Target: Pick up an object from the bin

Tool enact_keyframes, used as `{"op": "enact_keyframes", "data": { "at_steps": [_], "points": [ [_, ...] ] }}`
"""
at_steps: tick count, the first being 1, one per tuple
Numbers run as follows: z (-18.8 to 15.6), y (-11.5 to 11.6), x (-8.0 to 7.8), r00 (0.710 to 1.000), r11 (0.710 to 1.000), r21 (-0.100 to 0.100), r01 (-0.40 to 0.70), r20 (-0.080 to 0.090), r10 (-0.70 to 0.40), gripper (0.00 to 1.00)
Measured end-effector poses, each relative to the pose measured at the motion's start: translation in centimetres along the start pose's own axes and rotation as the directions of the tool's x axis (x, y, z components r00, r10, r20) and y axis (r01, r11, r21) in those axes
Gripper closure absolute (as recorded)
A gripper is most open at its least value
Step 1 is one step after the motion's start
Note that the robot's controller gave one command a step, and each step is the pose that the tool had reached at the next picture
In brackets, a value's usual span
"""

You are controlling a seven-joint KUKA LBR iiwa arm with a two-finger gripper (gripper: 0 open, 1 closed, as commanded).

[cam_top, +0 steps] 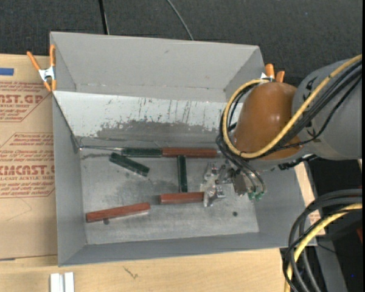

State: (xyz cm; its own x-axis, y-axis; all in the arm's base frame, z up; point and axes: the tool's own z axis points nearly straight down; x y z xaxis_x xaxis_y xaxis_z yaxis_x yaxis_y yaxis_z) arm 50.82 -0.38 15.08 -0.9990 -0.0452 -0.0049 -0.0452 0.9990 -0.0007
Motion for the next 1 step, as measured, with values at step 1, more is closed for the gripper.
{"op": "enact_keyframes", "data": {
  "at_steps": [1],
  "points": [
    [-9.11, 1.52, -0.4, 0.998, 0.998, -0.001, -0.062, -0.003, 0.062, 1.0]
  ]
}}
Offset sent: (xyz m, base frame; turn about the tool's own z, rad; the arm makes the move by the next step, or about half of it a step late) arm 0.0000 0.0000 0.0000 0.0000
